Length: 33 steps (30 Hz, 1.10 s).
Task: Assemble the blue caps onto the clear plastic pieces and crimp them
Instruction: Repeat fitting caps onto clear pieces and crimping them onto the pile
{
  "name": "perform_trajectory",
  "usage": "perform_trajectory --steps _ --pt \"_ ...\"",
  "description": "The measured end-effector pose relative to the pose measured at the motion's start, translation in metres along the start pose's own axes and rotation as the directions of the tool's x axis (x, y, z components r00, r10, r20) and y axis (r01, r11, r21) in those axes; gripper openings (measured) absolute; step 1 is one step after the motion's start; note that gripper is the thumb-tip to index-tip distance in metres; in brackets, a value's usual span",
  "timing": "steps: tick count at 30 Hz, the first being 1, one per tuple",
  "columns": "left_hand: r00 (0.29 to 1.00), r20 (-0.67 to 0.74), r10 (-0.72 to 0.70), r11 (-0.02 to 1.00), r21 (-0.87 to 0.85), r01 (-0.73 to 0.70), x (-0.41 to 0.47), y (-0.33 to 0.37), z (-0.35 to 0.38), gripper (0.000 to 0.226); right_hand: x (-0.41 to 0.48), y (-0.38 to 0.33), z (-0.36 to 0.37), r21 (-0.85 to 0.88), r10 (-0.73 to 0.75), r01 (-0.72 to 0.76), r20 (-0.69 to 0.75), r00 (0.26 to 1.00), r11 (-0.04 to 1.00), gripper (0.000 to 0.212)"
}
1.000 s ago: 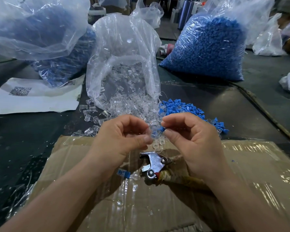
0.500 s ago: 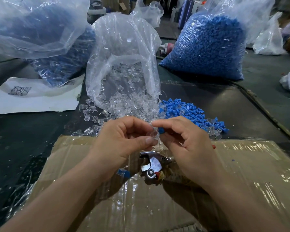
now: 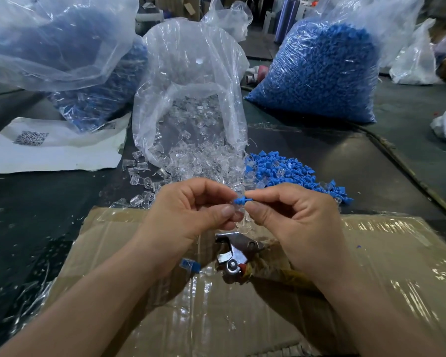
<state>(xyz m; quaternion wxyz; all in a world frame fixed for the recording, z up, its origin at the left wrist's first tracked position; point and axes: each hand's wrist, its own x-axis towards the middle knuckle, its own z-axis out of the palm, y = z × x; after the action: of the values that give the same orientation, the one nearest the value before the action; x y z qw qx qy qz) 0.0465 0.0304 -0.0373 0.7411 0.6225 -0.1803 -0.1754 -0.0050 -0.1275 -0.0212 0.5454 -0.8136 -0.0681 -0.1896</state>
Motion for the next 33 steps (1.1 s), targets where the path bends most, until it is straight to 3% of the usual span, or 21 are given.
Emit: perform_trajectory --steps 5,17,22,28,33 --pt "1.0 -0.013 0.005 0.999 0.035 -0.004 -0.0002 -0.0002 0.0003 0.02 -0.0018 -0.0012 0.0011 -0.125 -0.045 0.045 0.008 0.999 0.991 0.02" --pt "0.999 -0.017 -0.033 0.999 -0.012 0.032 -0.0013 0.0018 -0.0001 0.018 -0.0002 -0.0014 -0.0014 -0.223 -0.056 0.071 0.071 0.996 0.972 0.007" --pt "0.998 0.008 -0.057 0.993 -0.106 0.057 0.0002 0.0017 -0.0017 0.018 0.0005 -0.0018 -0.0035 -0.009 0.06 -0.059 0.102 0.993 0.998 0.003" --pt "0.997 0.026 -0.074 0.988 -0.135 0.077 -0.0006 0.002 -0.0014 0.015 0.0001 -0.0013 -0.0011 0.175 0.061 -0.091 0.169 0.984 0.98 0.022" --pt "0.995 0.03 -0.098 0.982 -0.16 0.101 0.0 0.0047 -0.0021 0.011 -0.0021 0.0025 0.0043 0.034 -0.013 0.011 0.071 0.997 0.999 0.026"
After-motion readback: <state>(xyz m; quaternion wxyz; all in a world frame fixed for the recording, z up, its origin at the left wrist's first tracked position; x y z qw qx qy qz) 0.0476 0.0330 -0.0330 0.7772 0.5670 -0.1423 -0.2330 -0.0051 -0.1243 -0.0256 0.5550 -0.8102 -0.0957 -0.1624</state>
